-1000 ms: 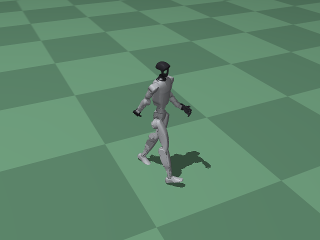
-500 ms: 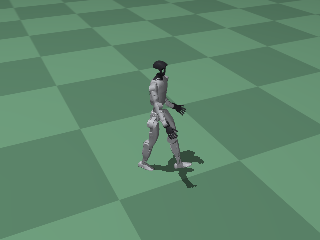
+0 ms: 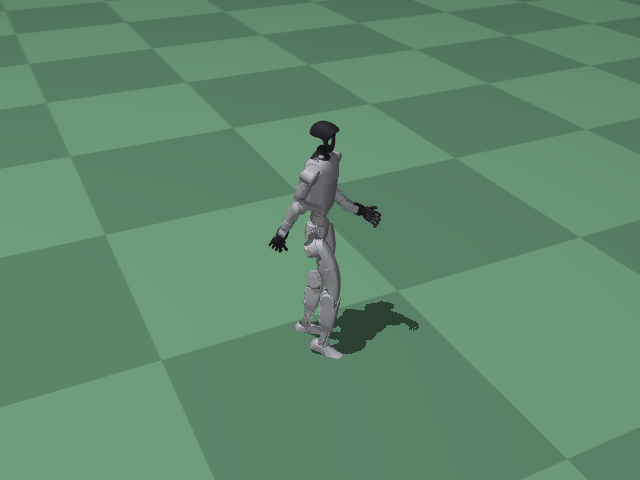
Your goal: Walk run
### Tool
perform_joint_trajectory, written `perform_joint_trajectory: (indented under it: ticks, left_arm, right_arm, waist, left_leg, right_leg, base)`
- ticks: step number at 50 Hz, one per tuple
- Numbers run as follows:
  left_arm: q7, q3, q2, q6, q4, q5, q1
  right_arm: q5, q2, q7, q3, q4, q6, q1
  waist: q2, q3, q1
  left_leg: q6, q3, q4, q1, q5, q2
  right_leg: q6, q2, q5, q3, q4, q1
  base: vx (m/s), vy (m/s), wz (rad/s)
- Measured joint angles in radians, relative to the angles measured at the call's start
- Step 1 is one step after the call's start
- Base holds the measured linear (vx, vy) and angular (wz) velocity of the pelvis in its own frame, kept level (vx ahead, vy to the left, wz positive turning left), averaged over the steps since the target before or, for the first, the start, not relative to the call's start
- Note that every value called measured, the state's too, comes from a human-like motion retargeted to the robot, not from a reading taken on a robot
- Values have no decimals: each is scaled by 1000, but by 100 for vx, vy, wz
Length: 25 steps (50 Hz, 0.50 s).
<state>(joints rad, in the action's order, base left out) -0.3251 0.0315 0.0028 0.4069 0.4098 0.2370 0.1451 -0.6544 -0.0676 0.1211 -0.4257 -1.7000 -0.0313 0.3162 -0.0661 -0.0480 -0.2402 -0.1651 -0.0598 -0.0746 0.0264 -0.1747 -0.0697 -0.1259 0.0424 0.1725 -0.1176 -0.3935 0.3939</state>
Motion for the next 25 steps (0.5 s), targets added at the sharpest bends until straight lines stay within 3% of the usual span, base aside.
perform_joint_trajectory:
  ticks: [3,6,8,10,12,15,17,18,20,25]
  left_arm:
    - [-32,-1,24,3,-16,-26,-12]
    - [-43,-13,39,14,-2,-44,-7]
    - [-40,-17,31,17,18,-46,11]
    - [-30,-13,14,14,39,-34,42]
    - [-28,-7,-9,7,54,-23,82]
    - [-41,-15,-50,-12,65,-45,138]
    - [-24,-2,-62,-9,65,-58,153]
    - [-20,1,-67,-9,69,-58,151]
    - [-25,2,-74,-10,79,-52,143]
    - [-53,-5,-52,-1,65,-38,143]
  right_arm:
    - [28,23,86,-13,0,70,110]
    - [1,33,130,-27,0,118,165]
    - [-16,31,151,-28,0,124,170]
    - [-30,18,153,-35,0,119,145]
    - [-41,5,114,-61,0,92,106]
    - [-8,-21,61,-69,0,34,8]
    - [32,-42,37,-68,9,15,-91]
    - [50,-51,26,-67,37,19,-140]
    - [93,-64,-10,-52,114,25,-236]
    - [90,-99,-110,8,336,-44,-447]
  waist:
    - [26,16,-37]
    - [15,1,-20]
    - [2,-11,-29]
    - [-5,-35,-44]
    - [-8,-50,-96]
    - [-4,-61,-108]
    - [-19,-36,-83]
    - [0,-39,-79]
    - [53,-64,-64]
    - [101,-58,26]
  left_leg:
    - [26,30,10,-102,-47,-30]
    - [80,0,11,-168,-60,-7]
    - [127,-4,-14,-195,-15,11]
    - [199,1,-51,-205,93,23]
    - [272,54,-137,-208,301,32]
    - [364,59,-423,-123,637,35]
    - [358,5,-752,4,698,111]
    - [340,12,-821,51,698,91]
    - [267,-47,-858,134,607,52]
    - [146,-169,-854,386,325,99]
  right_leg:
    - [14,80,-53,2,244,47]
    - [6,53,-123,55,445,86]
    - [44,46,-127,8,442,90]
    - [113,46,-138,-64,346,90]
    - [103,60,-42,-80,299,71]
    - [182,10,-77,110,232,22]
    - [219,-25,-121,26,217,-50]
    - [226,-14,-132,24,229,-83]
    - [239,9,-150,47,256,-130]
    - [272,-45,-171,127,311,-247]
  base:
    - [99,-50,50]
    - [88,-46,-40]
    - [114,-61,-13]
    - [112,-57,37]
    - [118,-62,80]
    - [110,-62,1]
    - [107,-61,-64]
    - [87,-48,-56]
    - [67,-37,-52]
    - [86,-42,-127]
